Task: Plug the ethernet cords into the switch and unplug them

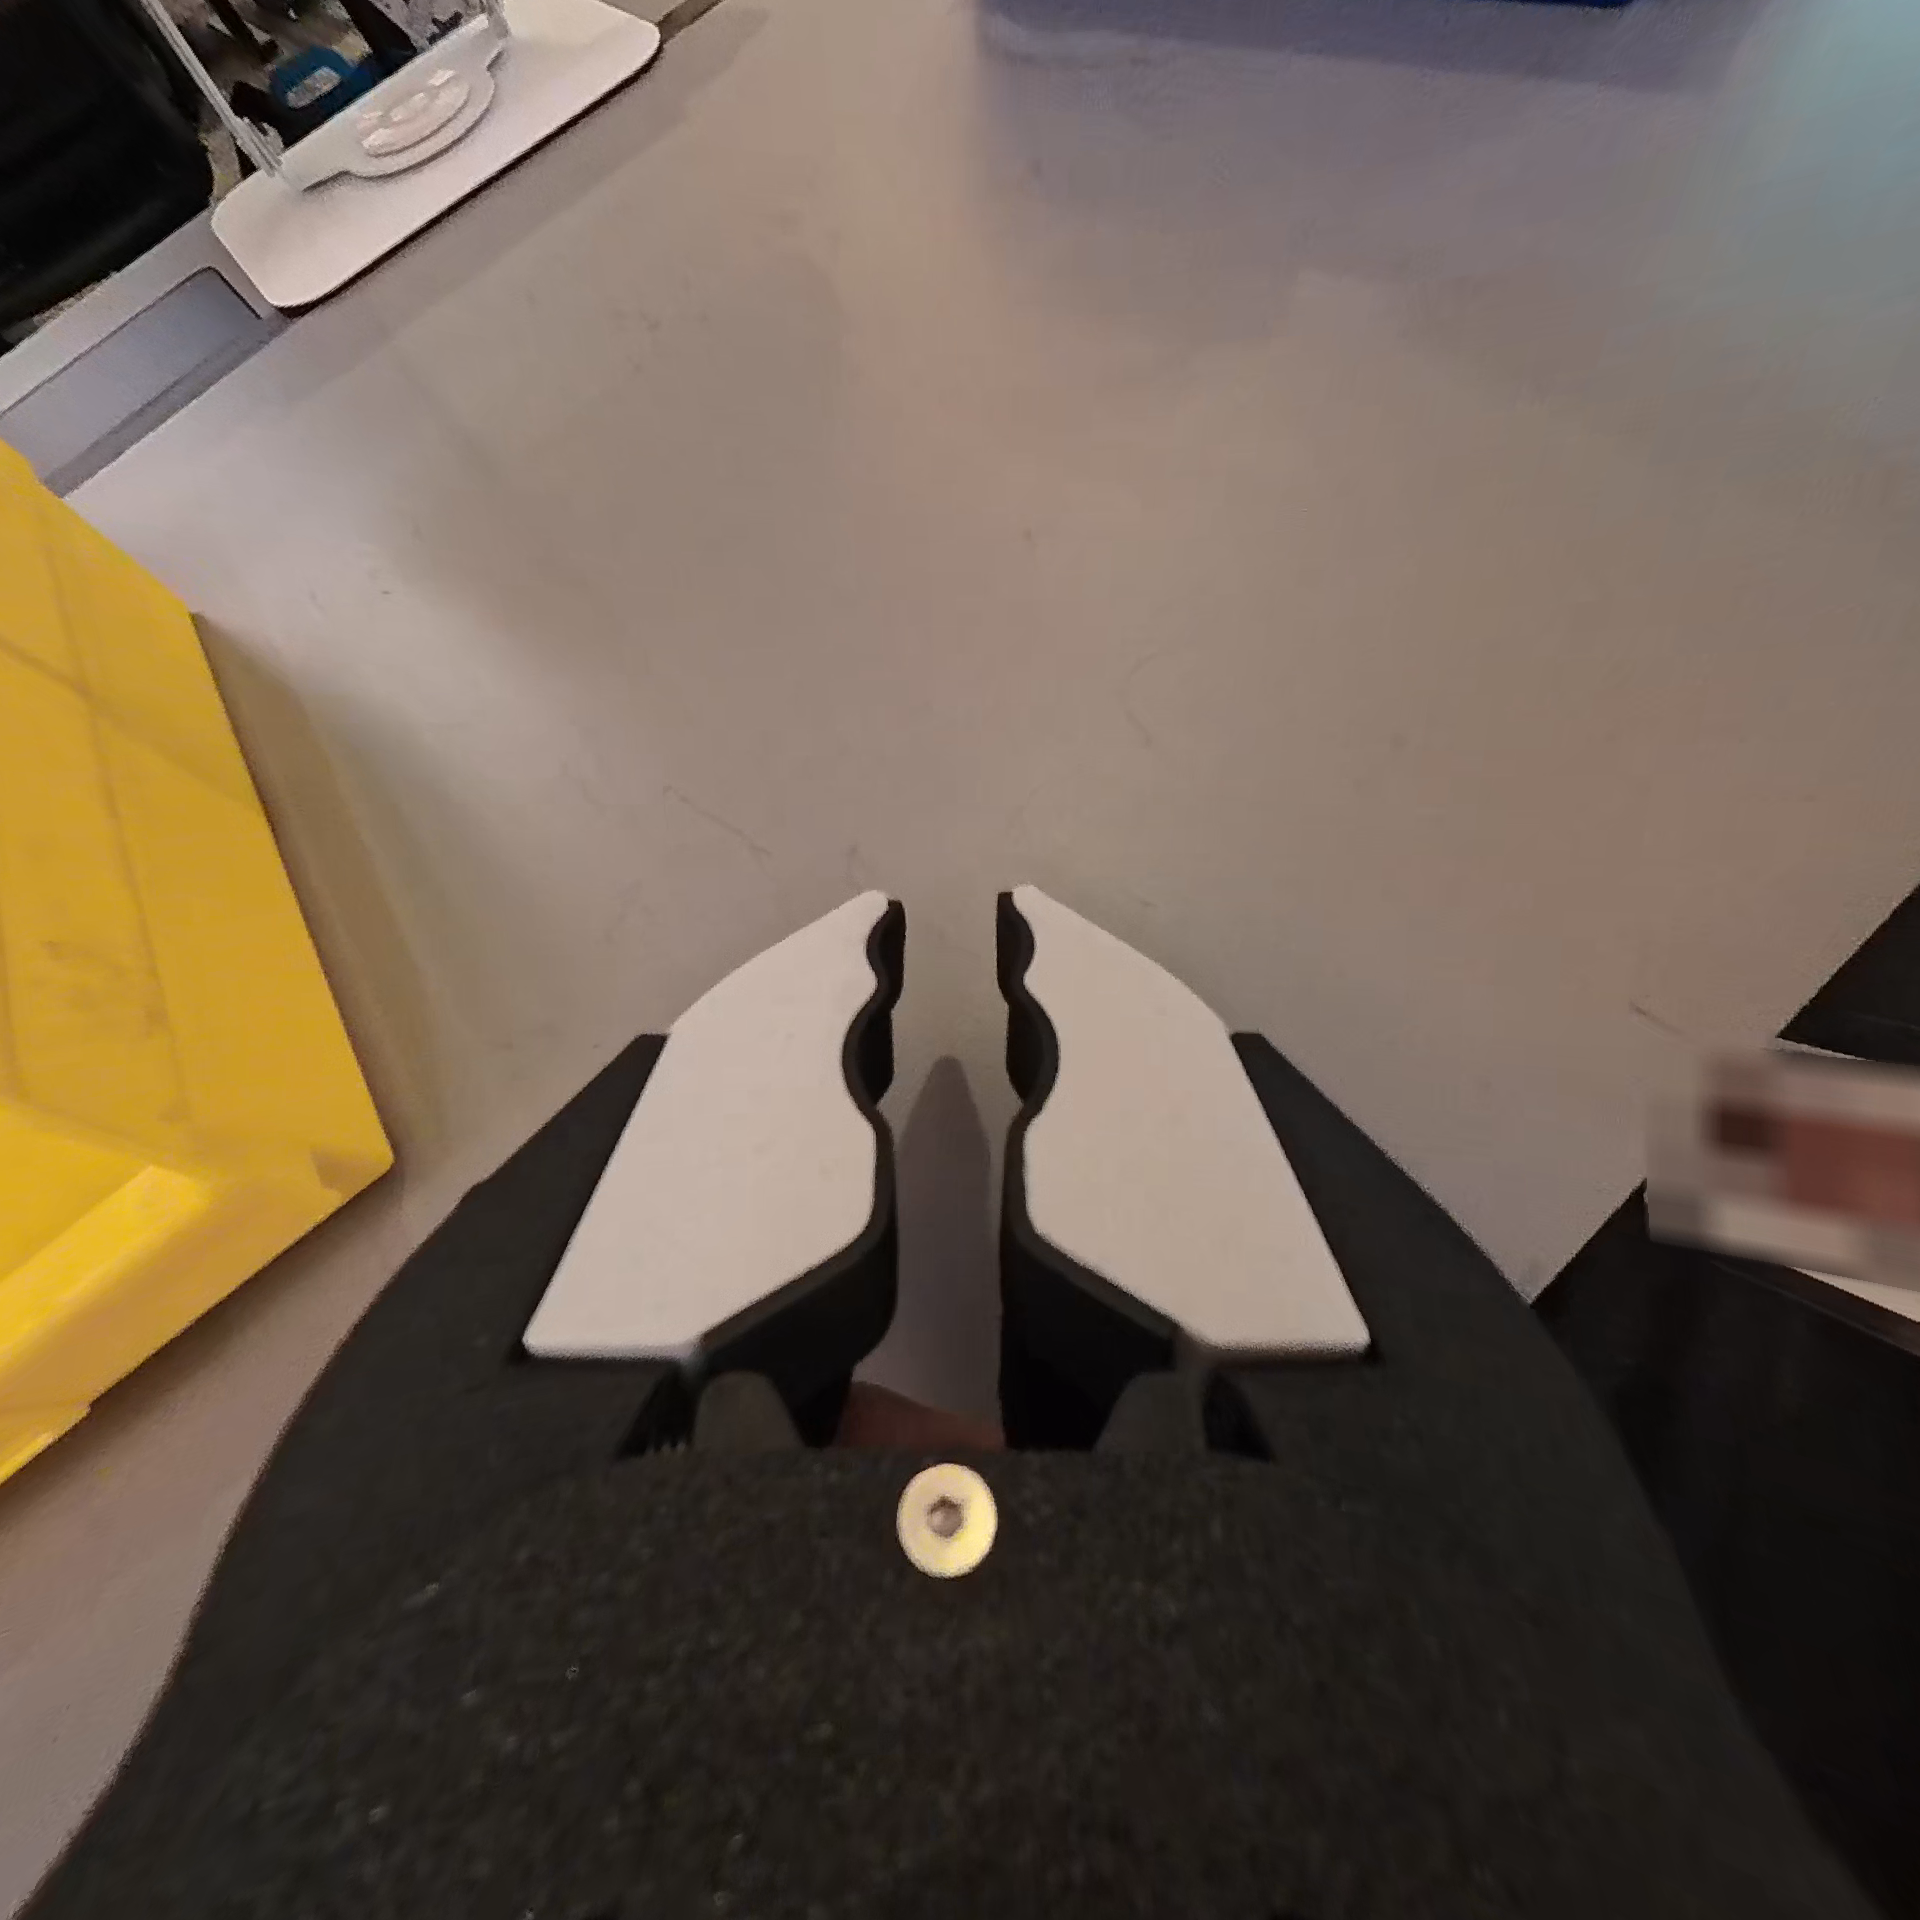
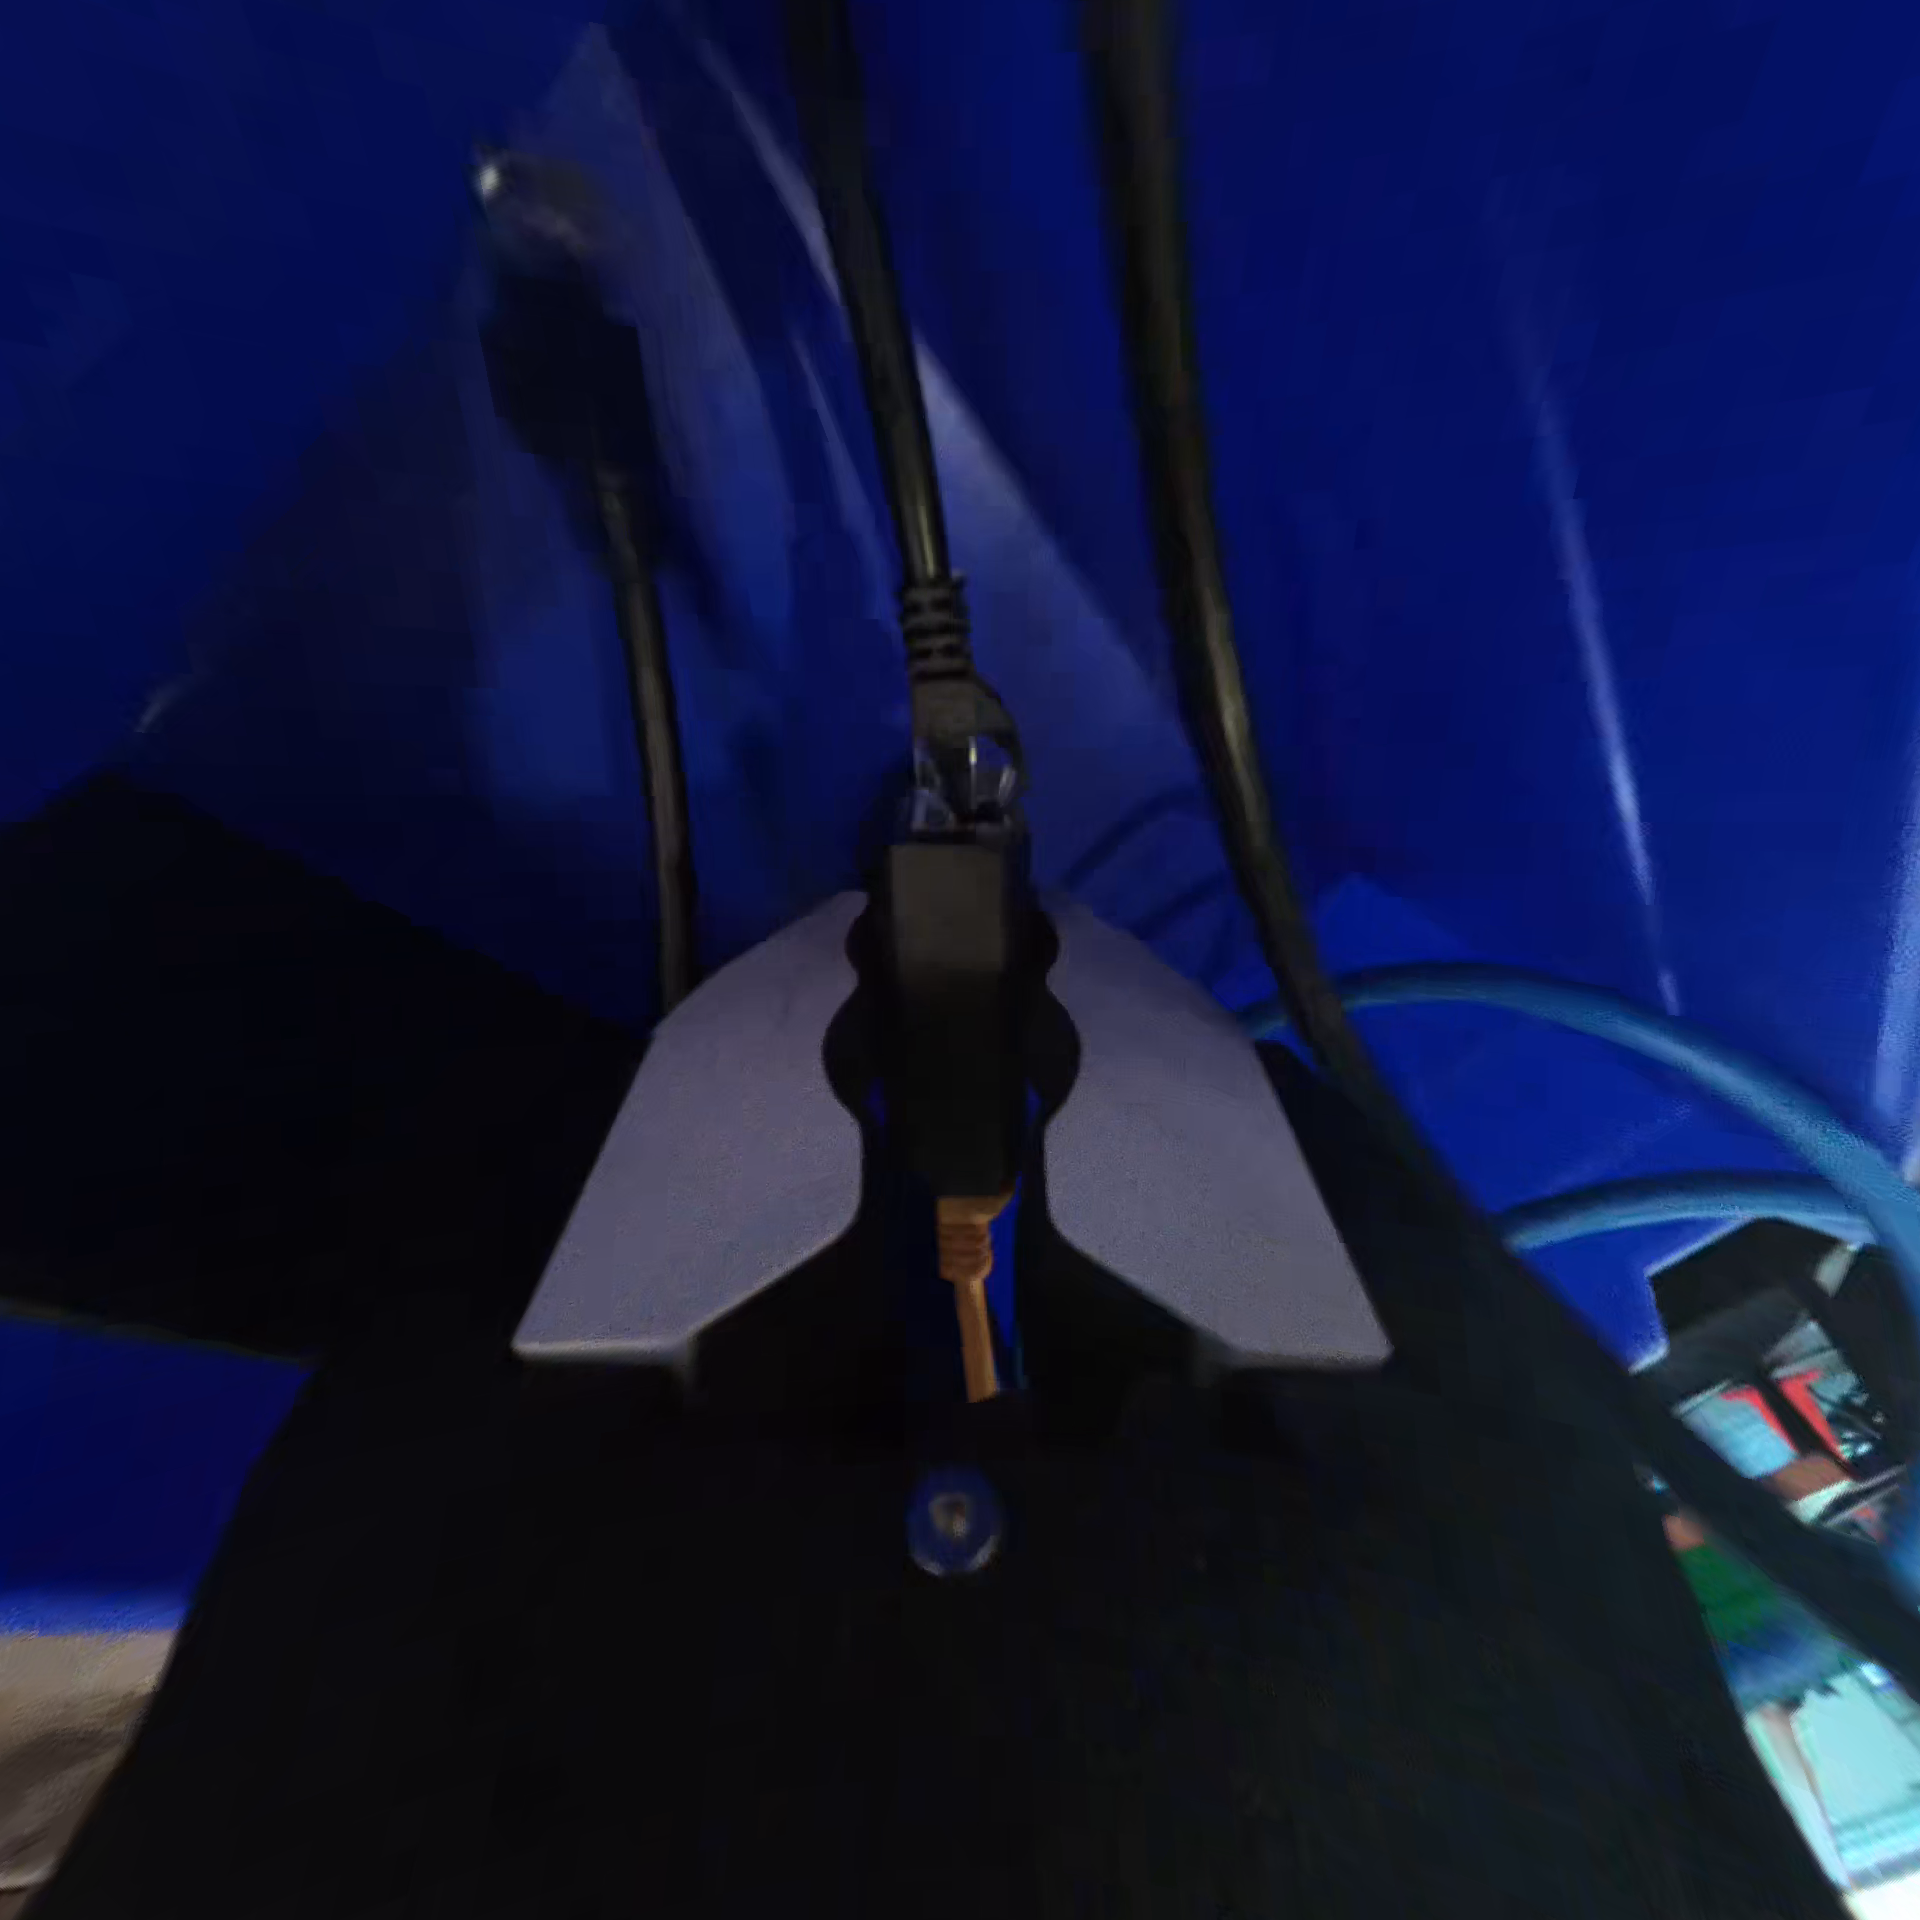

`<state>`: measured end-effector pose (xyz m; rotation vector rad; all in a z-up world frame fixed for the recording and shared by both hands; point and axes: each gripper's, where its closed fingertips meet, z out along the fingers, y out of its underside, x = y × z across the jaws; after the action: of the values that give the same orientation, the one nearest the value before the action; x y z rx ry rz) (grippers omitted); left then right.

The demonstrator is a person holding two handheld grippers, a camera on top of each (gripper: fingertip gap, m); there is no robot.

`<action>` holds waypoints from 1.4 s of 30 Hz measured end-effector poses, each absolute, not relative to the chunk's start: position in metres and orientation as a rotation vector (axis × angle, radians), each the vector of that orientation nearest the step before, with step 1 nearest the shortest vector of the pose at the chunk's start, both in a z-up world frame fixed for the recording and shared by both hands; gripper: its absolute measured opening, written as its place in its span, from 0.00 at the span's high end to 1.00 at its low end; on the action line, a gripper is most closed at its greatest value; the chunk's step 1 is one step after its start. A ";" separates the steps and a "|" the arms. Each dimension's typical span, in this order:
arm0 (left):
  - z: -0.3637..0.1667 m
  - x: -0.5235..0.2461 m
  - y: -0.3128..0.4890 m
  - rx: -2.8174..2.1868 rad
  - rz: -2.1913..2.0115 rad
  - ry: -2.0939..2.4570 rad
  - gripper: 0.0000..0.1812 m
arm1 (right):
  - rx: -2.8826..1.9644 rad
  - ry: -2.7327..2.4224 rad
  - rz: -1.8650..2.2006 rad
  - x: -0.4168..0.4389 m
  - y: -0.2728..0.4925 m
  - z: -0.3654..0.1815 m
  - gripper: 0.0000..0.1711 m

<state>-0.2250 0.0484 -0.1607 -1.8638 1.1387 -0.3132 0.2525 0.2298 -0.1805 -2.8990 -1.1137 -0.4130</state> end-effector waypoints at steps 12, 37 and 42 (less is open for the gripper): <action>-0.166 -0.227 0.048 -1.874 -0.308 1.164 0.91 | -2.948 -1.252 -0.631 0.274 0.220 -0.112 0.62; -0.177 -0.225 0.035 -1.917 -0.311 1.229 0.90 | -2.258 0.617 0.995 0.325 0.101 -0.105 0.49; -0.175 -0.214 0.031 -1.912 -0.366 1.244 0.90 | -2.219 0.727 0.942 0.344 0.146 -0.107 0.50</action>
<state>-0.2143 0.0312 -0.1747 -1.9122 1.2438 -0.3662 0.3442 0.1461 -0.1070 -2.2195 0.7270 0.9417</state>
